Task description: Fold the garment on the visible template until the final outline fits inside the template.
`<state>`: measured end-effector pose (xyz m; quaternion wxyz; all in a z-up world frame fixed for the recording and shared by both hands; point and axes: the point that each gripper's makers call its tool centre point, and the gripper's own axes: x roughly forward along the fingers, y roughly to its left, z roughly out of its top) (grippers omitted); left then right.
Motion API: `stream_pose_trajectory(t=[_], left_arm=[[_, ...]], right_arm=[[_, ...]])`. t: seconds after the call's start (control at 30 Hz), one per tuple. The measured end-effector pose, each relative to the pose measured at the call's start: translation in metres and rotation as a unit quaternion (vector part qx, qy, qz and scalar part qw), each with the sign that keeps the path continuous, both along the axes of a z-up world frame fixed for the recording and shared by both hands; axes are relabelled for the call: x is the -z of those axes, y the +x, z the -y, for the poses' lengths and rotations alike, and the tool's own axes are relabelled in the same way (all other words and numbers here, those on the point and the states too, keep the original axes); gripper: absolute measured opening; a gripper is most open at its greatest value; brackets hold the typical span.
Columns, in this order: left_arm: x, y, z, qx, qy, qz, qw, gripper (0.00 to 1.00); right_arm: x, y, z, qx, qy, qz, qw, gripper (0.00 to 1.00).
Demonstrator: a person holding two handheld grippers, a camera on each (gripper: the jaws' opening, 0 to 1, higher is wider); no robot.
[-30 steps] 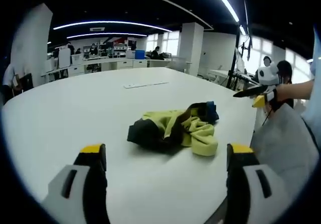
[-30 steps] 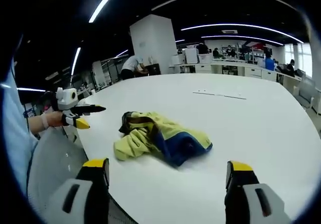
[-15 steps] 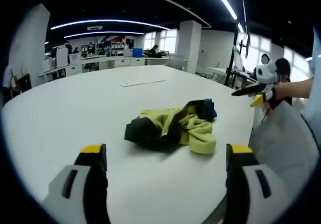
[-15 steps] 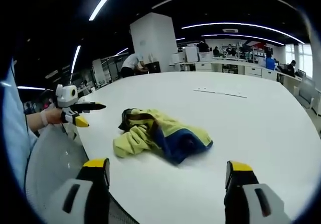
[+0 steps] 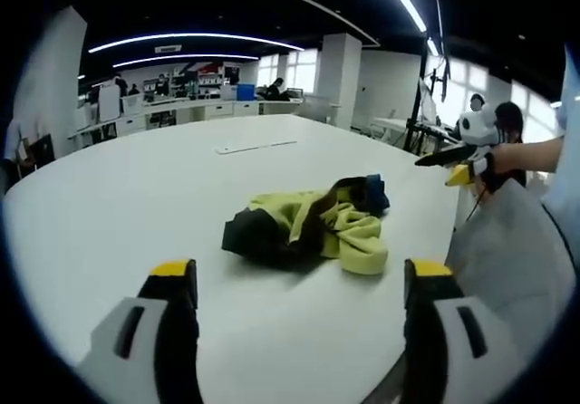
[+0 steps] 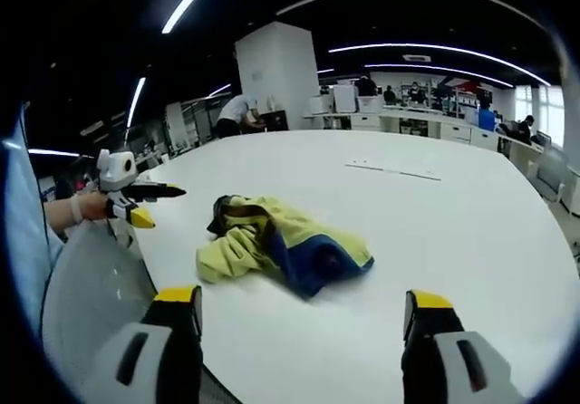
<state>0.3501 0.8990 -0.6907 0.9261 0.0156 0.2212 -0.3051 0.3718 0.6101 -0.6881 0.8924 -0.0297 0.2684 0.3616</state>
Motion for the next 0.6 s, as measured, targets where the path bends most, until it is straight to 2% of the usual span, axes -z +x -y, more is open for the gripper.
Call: stream_pose_trajectory(t=[0.3,0.6], left_arm=[[0.0,-0.001,-0.001,0.008,0.007,-0.008,0.9999,0.86],[-0.005,0.011,-0.006,0.026,0.027,0.0,0.9993,0.82]], right_arm=[[0.006,0.0,0.007,-0.003,-0.016,-0.005,0.9999,0.9],[0.01,0.0,0.009,-0.008,-0.021,-0.01,0.9997,0.86]])
